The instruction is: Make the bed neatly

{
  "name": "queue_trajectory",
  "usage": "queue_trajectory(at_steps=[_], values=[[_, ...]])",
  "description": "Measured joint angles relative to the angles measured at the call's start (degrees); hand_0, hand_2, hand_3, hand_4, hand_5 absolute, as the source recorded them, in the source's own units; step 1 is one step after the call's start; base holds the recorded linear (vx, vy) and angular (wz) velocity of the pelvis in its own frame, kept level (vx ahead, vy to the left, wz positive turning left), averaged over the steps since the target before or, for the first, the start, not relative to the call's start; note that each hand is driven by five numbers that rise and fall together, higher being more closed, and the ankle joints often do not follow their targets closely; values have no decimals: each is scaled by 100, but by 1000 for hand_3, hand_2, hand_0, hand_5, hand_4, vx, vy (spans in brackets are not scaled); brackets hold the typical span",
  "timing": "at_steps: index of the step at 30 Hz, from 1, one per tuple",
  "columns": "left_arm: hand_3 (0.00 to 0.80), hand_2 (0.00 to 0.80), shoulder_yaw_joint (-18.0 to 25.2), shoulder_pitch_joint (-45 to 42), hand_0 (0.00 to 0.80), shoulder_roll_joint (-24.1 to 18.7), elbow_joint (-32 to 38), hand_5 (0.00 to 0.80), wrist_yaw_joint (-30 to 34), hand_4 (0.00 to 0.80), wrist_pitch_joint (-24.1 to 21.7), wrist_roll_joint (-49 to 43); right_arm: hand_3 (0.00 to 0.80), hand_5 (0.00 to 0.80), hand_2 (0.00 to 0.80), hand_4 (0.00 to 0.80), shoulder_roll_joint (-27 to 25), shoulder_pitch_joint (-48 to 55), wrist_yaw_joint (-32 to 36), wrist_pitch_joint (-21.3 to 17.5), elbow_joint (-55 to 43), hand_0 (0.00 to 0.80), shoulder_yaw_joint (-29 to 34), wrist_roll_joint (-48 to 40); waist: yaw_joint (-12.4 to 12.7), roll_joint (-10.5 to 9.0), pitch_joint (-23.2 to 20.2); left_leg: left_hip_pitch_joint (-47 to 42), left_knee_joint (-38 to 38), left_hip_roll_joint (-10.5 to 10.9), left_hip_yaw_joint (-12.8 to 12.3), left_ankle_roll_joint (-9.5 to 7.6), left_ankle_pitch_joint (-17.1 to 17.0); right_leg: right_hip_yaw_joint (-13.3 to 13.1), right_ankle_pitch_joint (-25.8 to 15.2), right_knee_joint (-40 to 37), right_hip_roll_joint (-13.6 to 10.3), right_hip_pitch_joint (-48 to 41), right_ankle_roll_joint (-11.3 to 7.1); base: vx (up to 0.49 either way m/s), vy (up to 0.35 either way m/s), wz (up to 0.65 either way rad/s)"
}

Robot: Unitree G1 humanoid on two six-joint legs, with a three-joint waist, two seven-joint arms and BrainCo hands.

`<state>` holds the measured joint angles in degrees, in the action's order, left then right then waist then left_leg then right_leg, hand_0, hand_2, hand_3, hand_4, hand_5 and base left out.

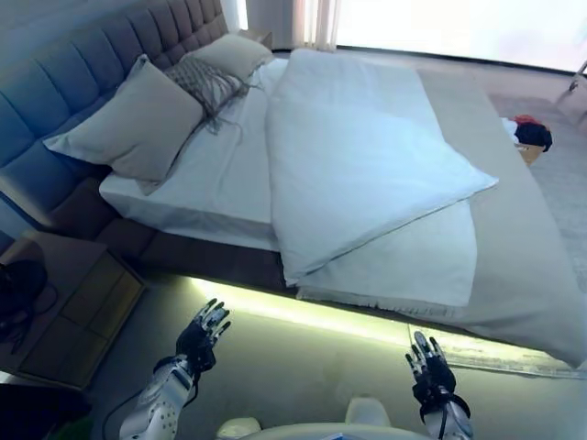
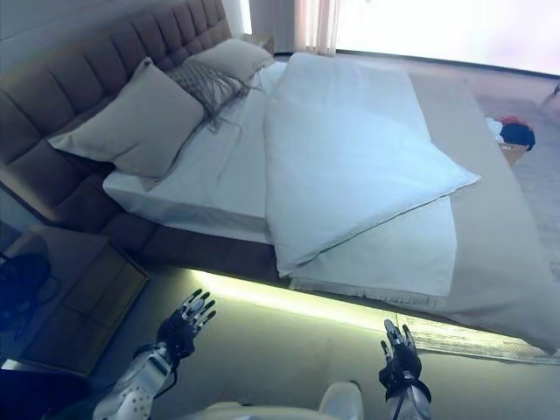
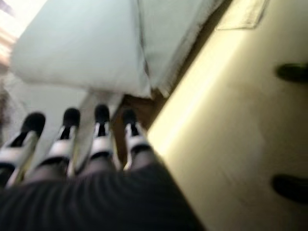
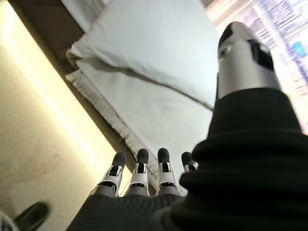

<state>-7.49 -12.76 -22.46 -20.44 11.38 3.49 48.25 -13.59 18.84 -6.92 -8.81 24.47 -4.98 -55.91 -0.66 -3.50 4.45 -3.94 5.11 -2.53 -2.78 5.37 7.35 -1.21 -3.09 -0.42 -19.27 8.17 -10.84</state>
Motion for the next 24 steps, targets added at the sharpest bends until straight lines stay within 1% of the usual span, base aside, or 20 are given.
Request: queue_trajectory(at_steps=[1, 2, 3, 4, 5, 6, 7, 8, 10, 11, 12, 14, 15, 16, 17, 18, 20, 21, 23, 24], values=[[0, 0, 3, -13, 0, -84, -38, 0, 38, 0, 34, -1, 0, 0, 0, 0, 16, 53, 33, 24, 91, 0, 18, 1, -6, -115, -27, -63, -34, -100, 11, 165, 38, -6, -320, -75, 64, -83, -165, 380, -491, 9], [0, 0, -19, -12, 0, -22, -104, 0, 72, 0, 89, -2, 0, 0, 0, 0, -13, 98, 54, 50, 199, 0, 142, 2, -25, -26, -13, -163, -65, -338, 92, 275, 90, 20, -571, 24, 291, -150, -146, 354, -523, 18], [0, 0, -99, -53, 0, 98, -58, 0, 110, 0, 110, -1, 0, 0, 0, 0, -82, 198, 71, 67, 247, 0, 284, 6, -93, 177, -31, -217, -66, -599, 181, 287, 82, 53, -455, 122, 602, -206, -19, 327, -524, 14], [0, 0, -106, -115, 0, 224, 50, 0, 149, 0, 107, 0, 0, 0, 0, 0, -191, 204, 123, 100, 250, 0, 379, 9, -140, 322, 46, -235, 35, -803, 212, 283, 58, 83, -344, 307, 813, -177, 95, 380, -568, 3], [0, 0, -110, -158, 0, 336, 135, 0, 158, 0, 108, 3, 0, 0, 0, 0, -310, 212, 223, 151, 254, 0, 415, 11, -172, 408, 124, -231, 150, -930, 236, 279, 58, 105, -162, 573, 931, -115, 182, 408, -547, -4], [0, 0, -104, -234, 0, 386, 233, 0, 159, 0, 133, 42, 0, 0, 0, 0, -376, 229, 348, 181, 310, 0, 448, 6, -179, 432, 151, -173, 288, -1024, 228, 231, 16, 164, 23, 753, 1053, -96, 208, 418, -513, 6], [0, 0, -81, -255, 0, 366, 393, 0, 150, 0, 175, 116, 0, 0, 0, 0, -394, 273, 423, 233, 324, 0, 446, 6, -221, 371, 192, -124, 471, -1081, 336, 122, -61, 173, 190, 963, 1113, -102, 269, 383, -455, 10], [0, 0, 4, -324, 0, 369, 540, 0, 132, 0, 179, 233, 0, 0, 0, 0, -385, 334, 465, 305, 314, 0, 429, 8, -250, 243, 220, -158, 494, -1101, 438, 25, -156, 146, 358, 1136, 1129, -81, 333, 354, -429, 25], [0, 0, 66, -350, 0, 370, 535, 0, 140, 0, 192, 443, 0, 0, 0, 0, -388, 460, 499, 465, 81, 0, 419, 20, -306, 175, 189, -148, 646, -1309, 488, -100, -278, 199, 663, 1424, 1378, -70, 523, 318, -394, 23], [0, 0, 102, -343, 0, 364, 458, 0, 141, 0, 142, 453, 0, 0, 0, 0, -369, 472, 610, 474, 132, 0, 355, 16, -300, 71, 201, -104, 762, -1334, 473, -256, -411, 192, 739, 1514, 1438, -41, 614, 270, -334, 2], [0, 0, 87, -341, 0, 346, 300, 0, 144, 0, 68, 469, 0, 0, 0, 0, -320, 449, 738, 474, 222, 0, 313, 20, -275, -73, 130, -14, 866, -1334, 456, -378, -663, 177, 778, 1528, 1483, -30, 683, 244, -315, -2], [0, 0, 8, -340, 0, 332, 205, 0, 142, 0, 4, 541, 0, 0, 0, 0, -294, 348, 860, 473, 253, 0, 203, 112, -275, -279, 38, 111, 893, -1332, 444, -463, -1211, 179, 824, 1509, 1537, -46, 843, 180, -252, 13], [0, 0, -99, -286, 0, 335, 205, 0, 142, 0, -45, 547, 0, 0, 0, 0, -296, 325, 881, 467, 288, 0, 212, 125, -274, -330, 17, 273, 1009, -1335, 448, -438, -1437, 129, 820, 1441, 1540, -63, 940, 165, -180, 22], [0, 0, -209, -226, 0, 358, 207, 0, 147, 0, -51, 547, 0, 0, 0, 0, -328, 271, 883, 458, 323, 0, 229, 119, -259, -314, 20, 397, 1122, -1325, 425, -432, -1580, 163, 804, 1400, 1557, -97, 1005, 171, -119, 20], [0, 0, -325, -182, 0, 377, 204, 0, 153, 0, -47, 546, 0, 0, 0, 0, -363, 216, 878, 435, 338, 0, 240, 110, -253, -269, 20, 498, 1228, -1251, 421, -354, -1523, 194, 799, 1378, 1559, -119, 1062, 164, -46, 27], [0, 0, -466, -112, 0, 386, 178, 0, 156, 0, -44, 545, 0, 0, 0, 0, -360, 213, 834, 414, 354, 0, 270, 91, -288, -223, 19, 588, 1243, -1132, 411, -194, -1400, 271, 786, 1290, 1527, -177, 1090, 153, 6, 37], [0, 0, -527, -25, 0, 477, 194, 0, 178, 0, -39, 545, 0, 0, 0, 0, -358, 319, 730, 412, 358, 0, 262, 43, -288, -33, -40, 618, 907, -868, 330, 38, -1154, 407, 771, 1129, 1504, -282, 1112, 151, 24, 51], [0, 0, -529, 38, 0, 511, 196, 0, 189, 0, -40, 545, 0, 0, 0, 0, -353, 387, 694, 406, 358, 0, 253, 8, -298, 46, -56, 643, 620, -764, 327, 63, -1131, 432, 771, 1057, 1511, -301, 1112, 171, 10, 57], [0, 0, -531, 160, 0, 579, 203, 0, 201, 0, -42, 545, 0, 0, 0, 0, -353, 455, 657, 392, 359, 0, 239, -10, -225, 189, -5, 670, 9, -538, 332, 29, -1156, 425, 779, 1039, 1539, -299, 1098, 220, -2, 45], [0, 0, -539, 195, 0, 627, 202, 0, 202, 0, -41, 545, 0, 0, 0, 0, -363, 460, 643, 350, 358, 0, 237, -66, -167, 277, 42, 659, -159, -500, 328, 26, -1153, 423, 788, 1040, 1586, -286, 1070, 257, -1, 16]])
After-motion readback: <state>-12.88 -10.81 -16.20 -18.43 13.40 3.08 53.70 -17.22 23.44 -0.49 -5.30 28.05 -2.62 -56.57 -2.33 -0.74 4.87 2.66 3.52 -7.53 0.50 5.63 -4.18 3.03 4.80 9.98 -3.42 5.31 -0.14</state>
